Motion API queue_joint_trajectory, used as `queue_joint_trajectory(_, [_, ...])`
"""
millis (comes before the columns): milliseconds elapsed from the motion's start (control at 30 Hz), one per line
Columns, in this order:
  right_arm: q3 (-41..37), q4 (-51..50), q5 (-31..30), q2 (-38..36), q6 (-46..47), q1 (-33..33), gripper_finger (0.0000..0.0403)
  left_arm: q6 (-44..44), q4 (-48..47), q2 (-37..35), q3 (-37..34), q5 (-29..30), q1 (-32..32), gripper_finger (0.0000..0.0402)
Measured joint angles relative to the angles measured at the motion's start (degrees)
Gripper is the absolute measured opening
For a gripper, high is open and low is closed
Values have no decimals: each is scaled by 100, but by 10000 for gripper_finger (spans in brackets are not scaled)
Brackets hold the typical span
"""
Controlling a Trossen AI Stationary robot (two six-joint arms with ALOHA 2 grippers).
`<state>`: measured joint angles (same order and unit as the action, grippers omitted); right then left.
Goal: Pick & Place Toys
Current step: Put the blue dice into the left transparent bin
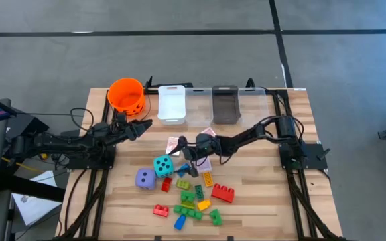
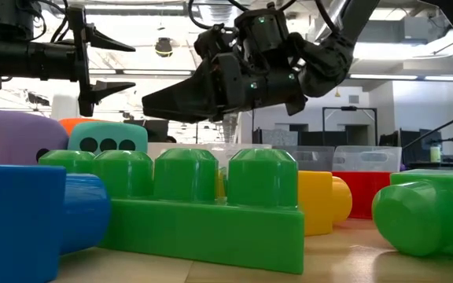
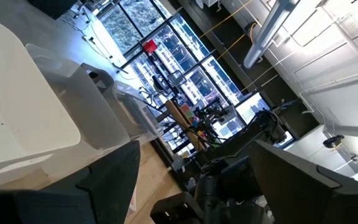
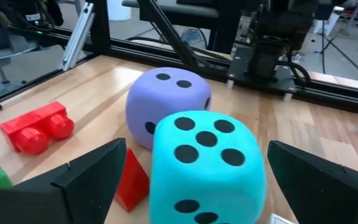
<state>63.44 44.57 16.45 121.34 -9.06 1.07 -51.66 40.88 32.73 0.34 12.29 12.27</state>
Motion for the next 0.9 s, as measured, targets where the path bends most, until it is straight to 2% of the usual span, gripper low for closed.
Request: queue_joint_trajectory(900, [69,-171,5,130,420,-141,386,0,2,0,0,17,0,298])
